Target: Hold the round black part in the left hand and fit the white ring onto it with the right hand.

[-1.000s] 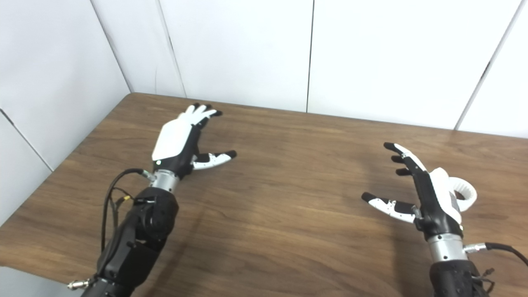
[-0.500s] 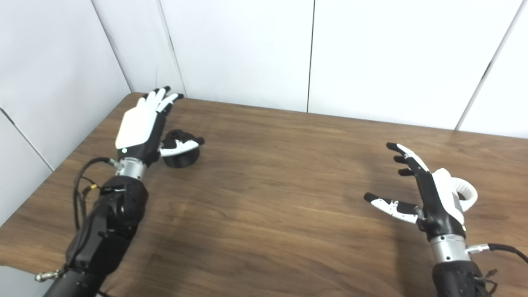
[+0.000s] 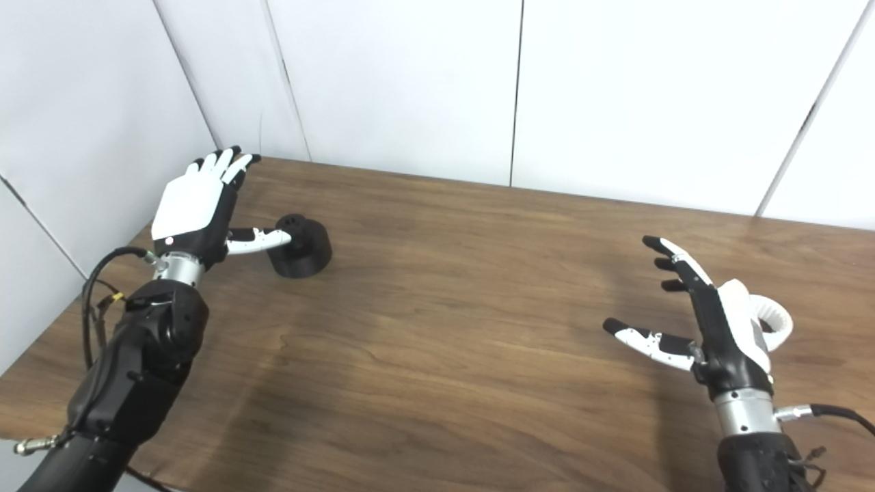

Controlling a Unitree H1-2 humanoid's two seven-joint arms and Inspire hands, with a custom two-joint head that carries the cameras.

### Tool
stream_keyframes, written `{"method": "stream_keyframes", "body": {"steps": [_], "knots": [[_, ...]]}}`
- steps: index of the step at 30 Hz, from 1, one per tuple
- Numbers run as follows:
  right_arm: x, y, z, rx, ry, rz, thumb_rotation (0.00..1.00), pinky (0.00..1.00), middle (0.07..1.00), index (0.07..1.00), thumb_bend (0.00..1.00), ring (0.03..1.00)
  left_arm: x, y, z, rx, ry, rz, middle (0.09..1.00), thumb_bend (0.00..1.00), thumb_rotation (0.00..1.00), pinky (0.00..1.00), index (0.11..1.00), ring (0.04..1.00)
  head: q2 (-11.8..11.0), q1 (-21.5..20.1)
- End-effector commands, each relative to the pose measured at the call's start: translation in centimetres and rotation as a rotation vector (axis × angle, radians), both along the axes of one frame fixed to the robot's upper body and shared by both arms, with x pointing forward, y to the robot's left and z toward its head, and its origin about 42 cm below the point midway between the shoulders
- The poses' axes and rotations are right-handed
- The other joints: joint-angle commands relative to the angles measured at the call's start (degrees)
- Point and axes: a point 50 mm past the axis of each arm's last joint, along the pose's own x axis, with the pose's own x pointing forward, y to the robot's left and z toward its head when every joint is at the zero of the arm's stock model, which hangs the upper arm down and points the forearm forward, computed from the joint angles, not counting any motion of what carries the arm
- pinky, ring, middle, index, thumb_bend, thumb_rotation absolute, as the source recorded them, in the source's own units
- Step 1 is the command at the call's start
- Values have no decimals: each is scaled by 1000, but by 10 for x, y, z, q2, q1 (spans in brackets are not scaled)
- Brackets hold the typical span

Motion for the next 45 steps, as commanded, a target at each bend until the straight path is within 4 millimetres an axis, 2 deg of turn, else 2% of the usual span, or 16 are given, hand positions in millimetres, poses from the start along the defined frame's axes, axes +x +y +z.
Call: {"method": "stream_keyframes", "body": {"steps": [1,4,14,21,30,32,45], "knots": [[8,1,21,2,-83,23,184,715,876,857,675,824,4,13,22,49,-28,9,1000,999,656,1000,929,1000,0,1],[8,0,21,-2,-81,19,184,715,878,857,674,825,5,17,22,33,21,5,1000,1000,678,1000,934,1000,1,0],[9,-2,21,2,-85,19,167,715,876,856,669,829,8,25,13,27,104,6,1000,1000,658,1000,893,1000,4,1],[8,-5,23,-28,-86,2,221,686,875,855,664,814,12,26,4,33,130,11,1000,1000,657,1000,884,1000,6,0],[7,-7,24,-25,-81,2,211,697,870,852,672,809,18,24,-9,76,132,25,1000,1000,670,1000,923,1000,5,0],[7,-8,25,-24,-81,3,182,702,871,851,667,811,20,23,-11,81,131,28,1000,1000,666,1000,932,1000,5,0],[5,-11,26,-10,-73,12,148,700,880,851,663,816,28,8,-19,92,136,3,1000,1000,662,1000,920,1000,6,0]]}}
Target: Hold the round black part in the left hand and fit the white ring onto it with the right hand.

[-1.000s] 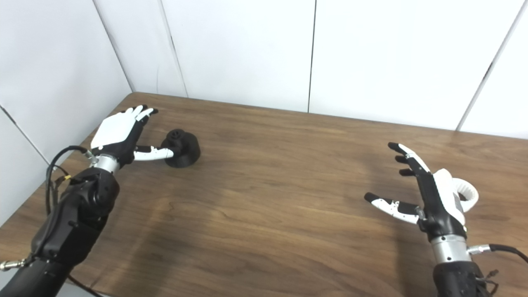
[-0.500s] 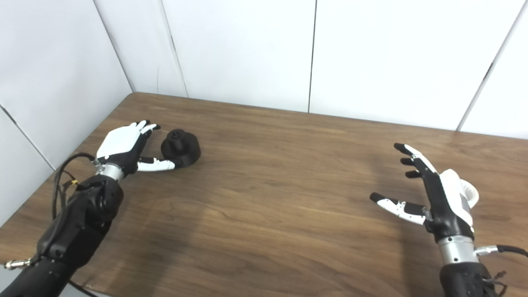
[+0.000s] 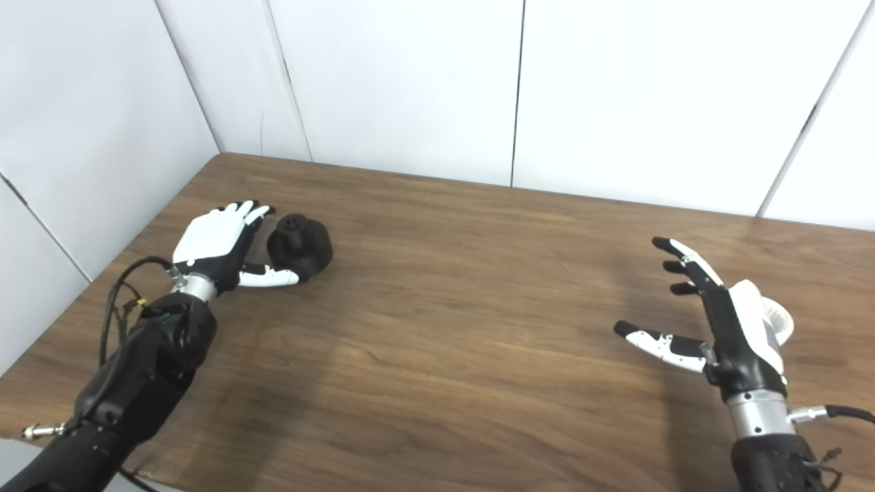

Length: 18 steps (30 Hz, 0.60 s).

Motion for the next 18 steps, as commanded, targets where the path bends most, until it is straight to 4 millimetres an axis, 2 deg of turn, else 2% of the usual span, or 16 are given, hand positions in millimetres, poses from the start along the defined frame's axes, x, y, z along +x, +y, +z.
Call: {"method": "stream_keyframes", "body": {"steps": [1,10,18], "knots": [[4,-1,23,7,-83,14,147,701,880,851,662,816,14,3,24,50,-89,13,1000,1000,661,1000,920,1000,1,-1],[3,-4,22,-1,-88,4,172,692,873,846,669,811,27,1,11,41,-93,25,1000,1000,643,1000,921,1000,2,-3],[1,-8,25,14,-83,-2,140,681,879,848,663,817,35,2,3,67,-93,53,1000,1000,667,1000,913,1000,4,1]]}}
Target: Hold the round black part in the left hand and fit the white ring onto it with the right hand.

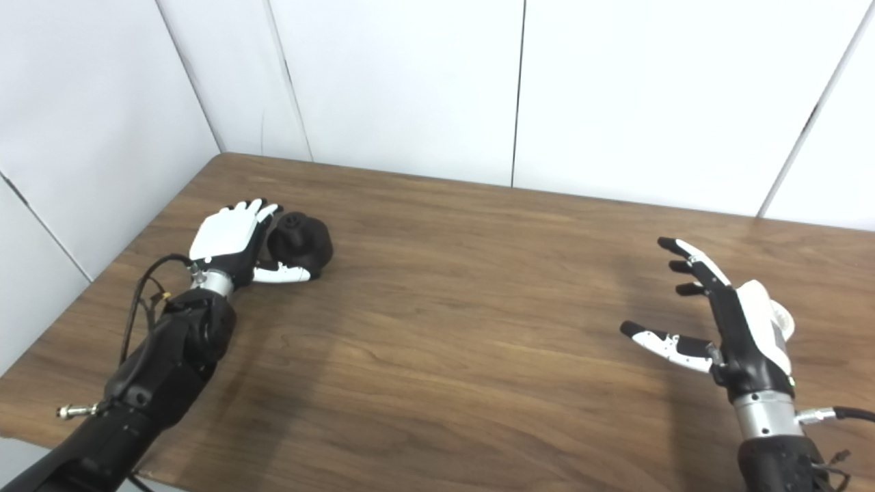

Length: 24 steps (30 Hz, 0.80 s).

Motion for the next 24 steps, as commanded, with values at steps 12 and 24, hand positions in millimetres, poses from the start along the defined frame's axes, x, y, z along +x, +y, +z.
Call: {"method": "stream_keyframes", "body": {"steps": [12,24], "knots": [[2,-5,22,2,-76,16,138,695,879,843,653,815,10,11,18,70,-85,51,1000,1000,657,1000,878,1000,3,4],[1,-8,25,-4,-79,12,136,708,879,831,650,818,9,3,20,-6,-130,37,1000,979,461,1000,627,1000,7,4]]}}
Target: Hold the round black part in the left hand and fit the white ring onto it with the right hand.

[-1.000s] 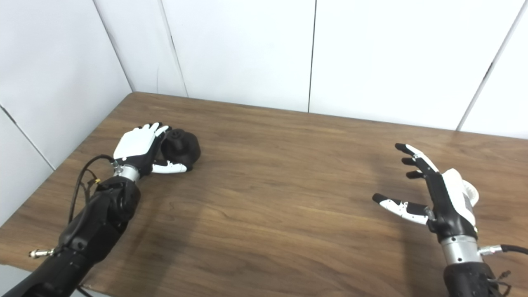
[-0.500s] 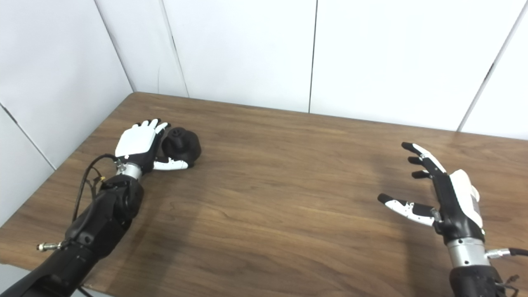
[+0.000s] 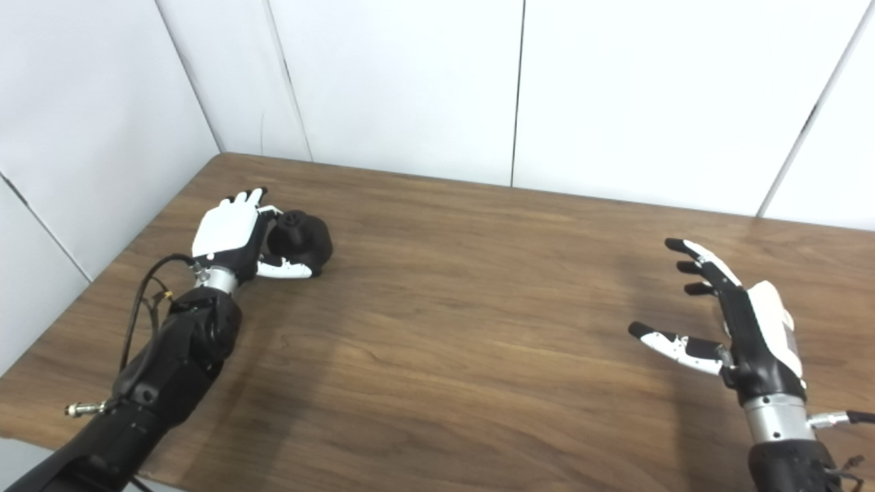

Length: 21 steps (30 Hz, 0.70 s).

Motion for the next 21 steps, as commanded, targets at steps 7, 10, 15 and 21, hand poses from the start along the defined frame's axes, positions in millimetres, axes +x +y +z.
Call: {"method": "stream_keyframes", "body": {"steps": [7,10,15,21], "knots": [[3,-3,22,-12,-75,7,134,693,877,830,646,808,7,5,19,20,-51,10,1000,971,446,1000,615,1000,2,1],[4,-3,22,-7,-78,10,136,698,877,830,647,812,7,6,19,16,-54,9,1000,967,440,1000,613,1000,2,1],[6,-3,24,2,-84,16,125,702,880,830,646,813,7,6,20,23,-53,5,1000,962,445,1000,614,1000,5,1],[6,-3,27,-2,-90,11,137,694,874,827,652,814,6,2,17,25,-49,-16,1000,969,459,1000,618,1000,5,-2]]}}
